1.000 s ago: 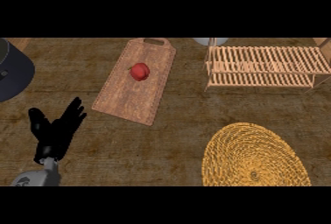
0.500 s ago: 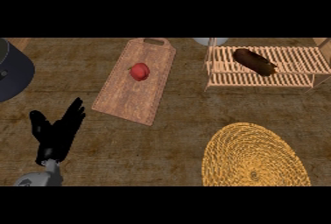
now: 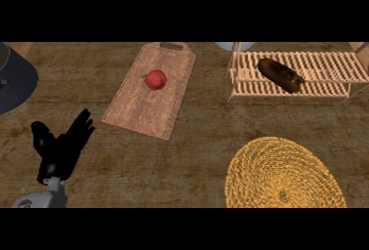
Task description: Pick the sweet potato from the placemat and place it in the tiered shelf
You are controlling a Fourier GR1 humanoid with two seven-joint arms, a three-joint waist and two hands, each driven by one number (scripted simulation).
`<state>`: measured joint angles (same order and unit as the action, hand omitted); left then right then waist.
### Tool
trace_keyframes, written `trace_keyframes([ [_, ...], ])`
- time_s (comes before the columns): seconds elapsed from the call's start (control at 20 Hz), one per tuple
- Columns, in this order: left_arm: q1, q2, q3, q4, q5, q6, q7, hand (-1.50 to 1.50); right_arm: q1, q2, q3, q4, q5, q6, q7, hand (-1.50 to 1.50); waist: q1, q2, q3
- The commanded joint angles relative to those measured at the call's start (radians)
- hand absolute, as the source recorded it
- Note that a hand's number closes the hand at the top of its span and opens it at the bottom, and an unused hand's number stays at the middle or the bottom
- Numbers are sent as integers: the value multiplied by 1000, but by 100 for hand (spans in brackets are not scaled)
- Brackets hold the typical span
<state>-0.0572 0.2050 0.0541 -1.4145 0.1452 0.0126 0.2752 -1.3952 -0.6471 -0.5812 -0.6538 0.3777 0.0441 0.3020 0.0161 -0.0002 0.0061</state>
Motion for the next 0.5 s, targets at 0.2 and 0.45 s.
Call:
trace_keyframes([
  [0.2,38,-2,1,11,7,-10,39,0,16,-168,-67,49,14,-143,19,-150,3,6,-6],
  [0.45,50,7,5,37,8,-33,20,0,85,-294,-155,111,-62,-70,15,-150,-6,6,-5],
])
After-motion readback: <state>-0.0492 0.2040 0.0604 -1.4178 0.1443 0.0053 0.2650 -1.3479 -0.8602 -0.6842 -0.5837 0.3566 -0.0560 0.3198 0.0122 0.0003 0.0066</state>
